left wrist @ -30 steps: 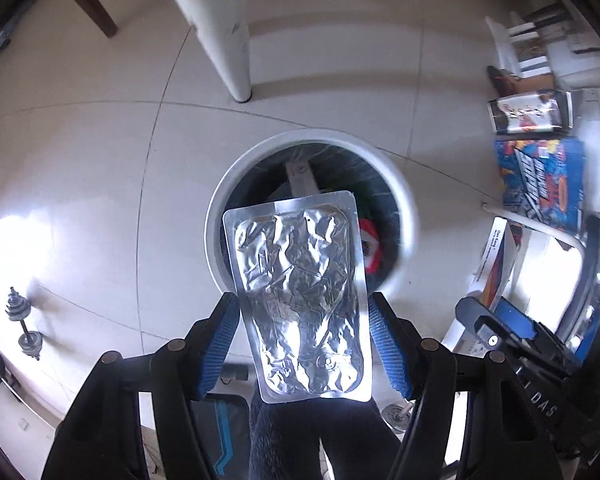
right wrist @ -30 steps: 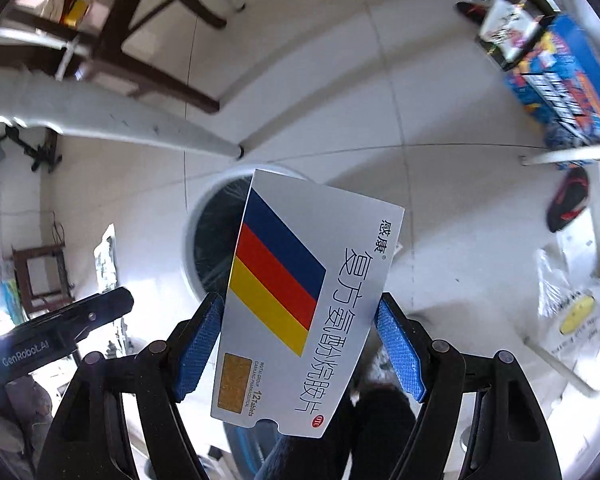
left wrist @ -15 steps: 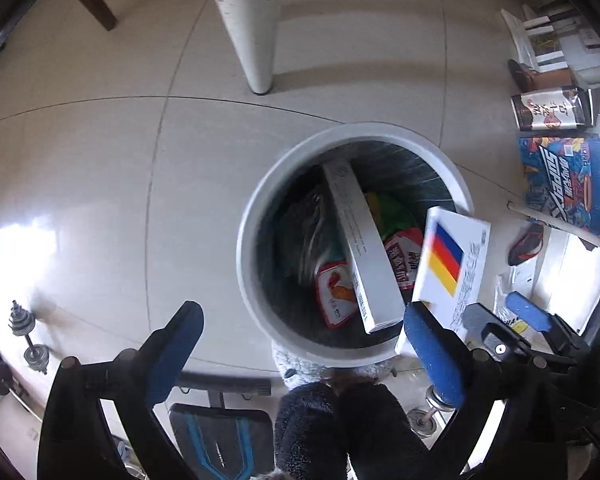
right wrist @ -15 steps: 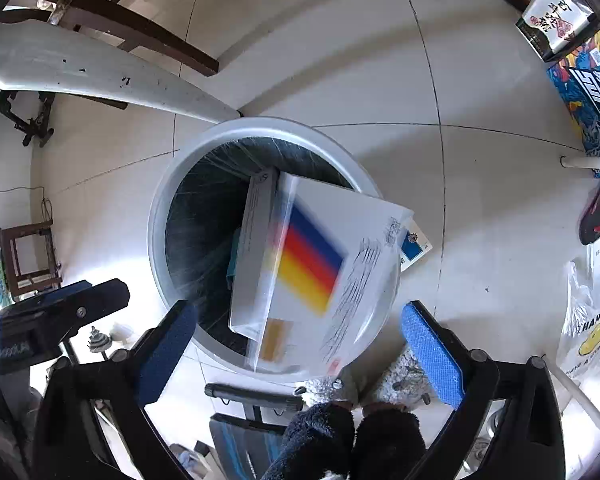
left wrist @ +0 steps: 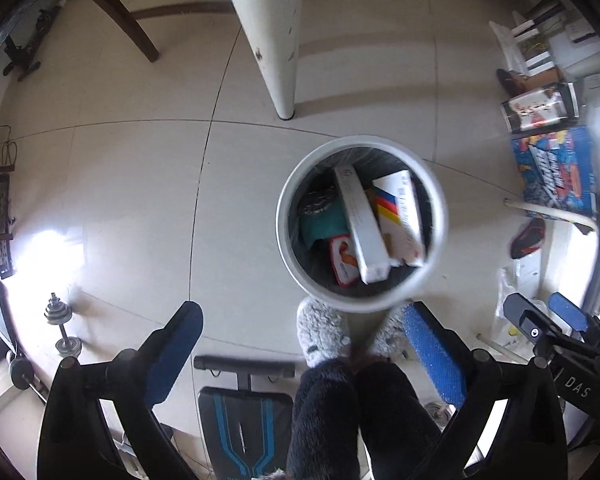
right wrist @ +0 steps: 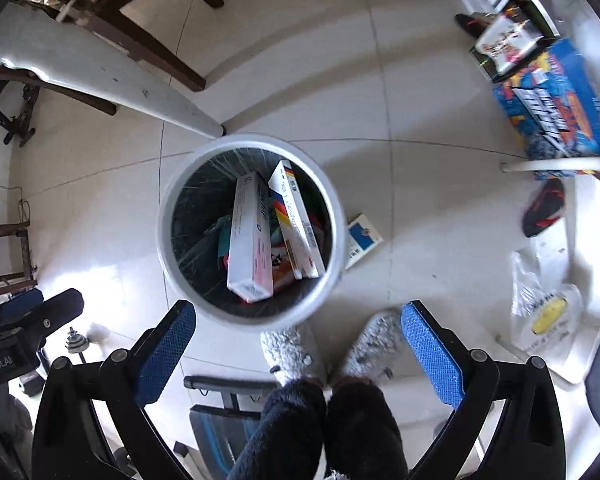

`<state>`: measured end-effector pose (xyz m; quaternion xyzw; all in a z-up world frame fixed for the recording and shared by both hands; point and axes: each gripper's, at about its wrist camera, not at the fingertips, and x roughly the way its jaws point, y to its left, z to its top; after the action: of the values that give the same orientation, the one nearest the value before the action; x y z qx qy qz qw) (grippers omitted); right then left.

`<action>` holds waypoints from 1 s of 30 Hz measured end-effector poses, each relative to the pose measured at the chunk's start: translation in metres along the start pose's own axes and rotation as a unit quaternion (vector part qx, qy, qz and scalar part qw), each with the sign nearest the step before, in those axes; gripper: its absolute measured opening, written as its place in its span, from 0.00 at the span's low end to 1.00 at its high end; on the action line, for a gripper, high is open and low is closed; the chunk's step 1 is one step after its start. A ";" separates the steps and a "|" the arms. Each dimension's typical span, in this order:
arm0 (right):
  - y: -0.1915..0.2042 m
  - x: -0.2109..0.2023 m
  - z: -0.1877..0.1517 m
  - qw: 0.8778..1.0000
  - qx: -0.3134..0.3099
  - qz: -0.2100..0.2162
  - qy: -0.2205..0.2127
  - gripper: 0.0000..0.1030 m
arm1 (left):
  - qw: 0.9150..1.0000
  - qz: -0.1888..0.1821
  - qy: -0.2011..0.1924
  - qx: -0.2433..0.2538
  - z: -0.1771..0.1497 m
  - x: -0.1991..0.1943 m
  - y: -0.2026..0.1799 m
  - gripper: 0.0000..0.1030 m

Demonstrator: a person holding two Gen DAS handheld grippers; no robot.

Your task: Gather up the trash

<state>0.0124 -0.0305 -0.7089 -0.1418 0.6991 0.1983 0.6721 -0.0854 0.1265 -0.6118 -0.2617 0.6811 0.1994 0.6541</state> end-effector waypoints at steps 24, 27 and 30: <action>-0.022 -0.479 -0.105 0.991 0.003 0.091 -0.099 1.00 | 0.985 -0.128 -0.102 0.058 -0.115 -0.369 -0.043 1.00; -0.021 -0.522 -0.116 0.988 -0.007 0.104 -0.112 1.00 | 0.980 -0.149 -0.116 0.060 -0.126 -0.398 -0.044 1.00; -0.018 -0.554 -0.125 0.986 -0.017 0.123 -0.115 1.00 | 0.976 -0.167 -0.128 0.060 -0.134 -0.423 -0.045 1.00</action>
<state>-0.0590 -0.1425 -0.1559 -0.0426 0.6256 0.3059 0.7164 -0.1606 0.0495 -0.1791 -0.3046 0.5490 0.0779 0.7744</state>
